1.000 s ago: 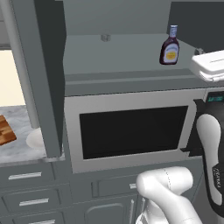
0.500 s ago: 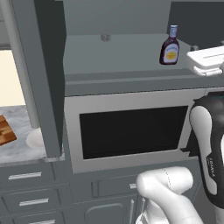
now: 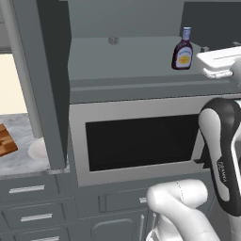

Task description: Pick the chicken drumstick from the plate and place it on the cutting board. Then pick the condiment bottle from the cabinet and place it next to the cutting board.

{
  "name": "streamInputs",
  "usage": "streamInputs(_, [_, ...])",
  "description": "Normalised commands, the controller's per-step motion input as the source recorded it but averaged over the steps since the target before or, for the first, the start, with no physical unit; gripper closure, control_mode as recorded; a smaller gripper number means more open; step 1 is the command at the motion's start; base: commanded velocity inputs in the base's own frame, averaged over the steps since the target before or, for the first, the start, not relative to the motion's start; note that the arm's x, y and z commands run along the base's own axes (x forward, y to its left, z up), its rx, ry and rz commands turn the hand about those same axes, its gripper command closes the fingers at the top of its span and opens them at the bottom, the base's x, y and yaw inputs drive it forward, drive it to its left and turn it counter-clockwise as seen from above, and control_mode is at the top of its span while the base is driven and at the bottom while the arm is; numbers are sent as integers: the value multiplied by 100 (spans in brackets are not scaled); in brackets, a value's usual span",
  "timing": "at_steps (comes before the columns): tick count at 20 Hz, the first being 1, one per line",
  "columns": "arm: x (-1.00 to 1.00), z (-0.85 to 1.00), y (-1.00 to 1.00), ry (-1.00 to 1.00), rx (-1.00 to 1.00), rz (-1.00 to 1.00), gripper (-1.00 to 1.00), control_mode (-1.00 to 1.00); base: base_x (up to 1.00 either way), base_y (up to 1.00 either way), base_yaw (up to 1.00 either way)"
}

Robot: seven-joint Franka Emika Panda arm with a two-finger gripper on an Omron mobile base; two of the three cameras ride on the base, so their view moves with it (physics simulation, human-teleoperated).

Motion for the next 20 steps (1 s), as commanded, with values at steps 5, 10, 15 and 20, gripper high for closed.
streamInputs(5, [14, 0, -6, 0, 2, 0, -100, -100, 0, 0, 0])
streamInputs(10, [19, 0, -6, 0, 2, 0, -100, -100, 0, 0, 0])
streamInputs(15, [20, 0, 0, 0, 3, 0, -100, -100, 0, 0, 0])
streamInputs(20, [20, 0, 0, 0, 2, 0, -100, -100, 0, 0, 0])
